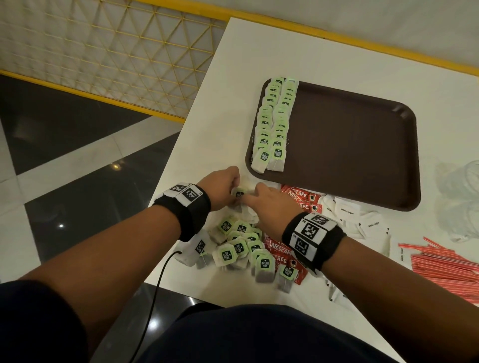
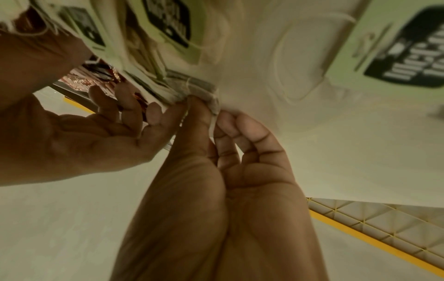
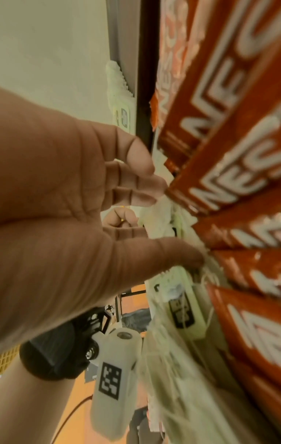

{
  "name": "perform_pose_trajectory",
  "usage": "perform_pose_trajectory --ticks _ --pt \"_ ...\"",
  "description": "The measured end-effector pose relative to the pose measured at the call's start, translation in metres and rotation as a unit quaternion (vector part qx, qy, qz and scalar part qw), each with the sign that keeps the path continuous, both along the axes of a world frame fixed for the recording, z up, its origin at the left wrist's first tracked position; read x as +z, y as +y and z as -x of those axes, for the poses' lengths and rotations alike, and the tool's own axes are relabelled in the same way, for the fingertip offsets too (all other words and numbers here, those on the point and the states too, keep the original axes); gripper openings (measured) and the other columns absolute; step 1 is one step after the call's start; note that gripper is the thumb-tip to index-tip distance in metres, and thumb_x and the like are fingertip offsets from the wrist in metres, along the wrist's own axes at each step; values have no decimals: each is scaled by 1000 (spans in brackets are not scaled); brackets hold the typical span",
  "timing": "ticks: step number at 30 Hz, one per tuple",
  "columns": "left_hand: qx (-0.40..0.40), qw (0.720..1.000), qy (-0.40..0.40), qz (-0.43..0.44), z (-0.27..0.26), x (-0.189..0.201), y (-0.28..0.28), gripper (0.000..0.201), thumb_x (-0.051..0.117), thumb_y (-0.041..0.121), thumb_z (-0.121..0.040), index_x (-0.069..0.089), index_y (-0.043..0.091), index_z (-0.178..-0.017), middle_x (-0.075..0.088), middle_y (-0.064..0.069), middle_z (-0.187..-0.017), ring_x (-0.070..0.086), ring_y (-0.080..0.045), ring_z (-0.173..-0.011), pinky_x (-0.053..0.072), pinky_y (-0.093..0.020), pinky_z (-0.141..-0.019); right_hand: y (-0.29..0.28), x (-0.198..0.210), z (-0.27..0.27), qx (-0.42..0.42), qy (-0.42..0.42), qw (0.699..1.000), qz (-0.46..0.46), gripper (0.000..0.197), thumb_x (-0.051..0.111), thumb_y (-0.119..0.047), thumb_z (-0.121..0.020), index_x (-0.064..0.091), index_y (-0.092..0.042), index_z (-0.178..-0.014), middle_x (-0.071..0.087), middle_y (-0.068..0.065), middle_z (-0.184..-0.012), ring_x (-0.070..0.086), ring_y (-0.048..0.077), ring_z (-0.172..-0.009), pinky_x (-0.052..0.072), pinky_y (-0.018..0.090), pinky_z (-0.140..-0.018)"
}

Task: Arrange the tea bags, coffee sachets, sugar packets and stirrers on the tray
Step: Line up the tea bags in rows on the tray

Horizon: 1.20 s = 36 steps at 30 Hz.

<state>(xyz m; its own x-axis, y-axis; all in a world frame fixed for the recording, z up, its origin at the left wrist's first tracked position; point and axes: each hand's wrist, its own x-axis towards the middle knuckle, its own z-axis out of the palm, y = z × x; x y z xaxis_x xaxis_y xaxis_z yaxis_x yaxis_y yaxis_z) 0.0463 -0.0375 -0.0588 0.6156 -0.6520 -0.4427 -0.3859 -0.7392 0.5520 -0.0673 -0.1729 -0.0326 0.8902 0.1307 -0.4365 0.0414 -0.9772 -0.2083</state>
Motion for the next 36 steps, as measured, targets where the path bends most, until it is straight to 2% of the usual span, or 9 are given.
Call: perform_pose_trajectory --ticks 10,14,16,19,22,25,29,33,36 --pt "61 997 36 34 -4 3 6 31 74 9 -75 56 22 -97 63 3 -86 57 -13 -75 41 -23 -62 -10 5 -2 0 -12 999 -34 43 46 -18 -94 54 -34 -134 56 3 -127 59 29 -103 46 35 -82" --pt "63 996 31 56 -12 9 11 16 72 13 -80 63 20 -91 65 3 -84 59 -16 -79 43 -23 -65 -15 8 -3 -12 -35 999 -24 36 38 -20 -98 57 -26 -128 64 5 -105 64 30 -93 53 41 -78" --pt "63 995 22 75 -15 15 11 8 68 15 -86 64 17 -92 62 4 -84 57 -18 -80 42 -26 -68 -21 10 -2 -45 -48 997 -42 32 40 -21 -98 62 -21 -121 67 7 -104 64 29 -93 53 42 -78" --pt "88 990 26 107 -17 23 8 5 60 14 -92 60 15 -97 65 -1 -97 60 -20 -88 44 -29 -74 -31 19 -2 -119 -80 982 -123 27 48 -21 -95 68 -20 -114 68 1 -108 63 20 -92 49 32 -79" --pt "86 985 55 140 -15 32 -1 2 56 17 -95 55 16 -97 65 -5 -102 61 -23 -95 47 -37 -83 -39 33 -6 -152 -82 965 -198 22 52 -19 -94 70 -20 -106 66 -6 -91 55 10 -77 42 26 -69" --pt "75 978 108 163 -9 40 -13 10 51 17 -99 49 22 -91 58 -2 -95 53 -20 -87 44 -35 -80 -44 43 -10 -170 -72 940 -288 15 56 -16 -93 71 -16 -96 65 -2 -78 54 9 -66 46 27 -66" --pt "150 923 283 215 4 53 -24 11 43 15 -102 51 14 -109 56 1 -93 57 -13 -82 53 -27 -70 -49 51 -18 -178 -53 919 -348 11 59 -11 -92 70 -7 -92 61 3 -73 46 0 -55 40 17 -57" --pt "222 843 418 254 6 58 -30 23 41 16 -100 48 9 -121 57 -16 -102 58 -29 -88 54 -50 -79 -57 49 -26 -208 -64 917 -336 13 58 -12 -93 66 -2 -89 61 14 -75 44 2 -56 40 26 -59" --pt "222 829 442 261 5 58 -34 26 44 24 -102 45 10 -125 55 -18 -113 57 -34 -97 54 -51 -83 -59 45 -30 -219 -70 920 -316 12 58 -11 -91 66 -3 -88 60 12 -74 46 7 -59 41 29 -60"
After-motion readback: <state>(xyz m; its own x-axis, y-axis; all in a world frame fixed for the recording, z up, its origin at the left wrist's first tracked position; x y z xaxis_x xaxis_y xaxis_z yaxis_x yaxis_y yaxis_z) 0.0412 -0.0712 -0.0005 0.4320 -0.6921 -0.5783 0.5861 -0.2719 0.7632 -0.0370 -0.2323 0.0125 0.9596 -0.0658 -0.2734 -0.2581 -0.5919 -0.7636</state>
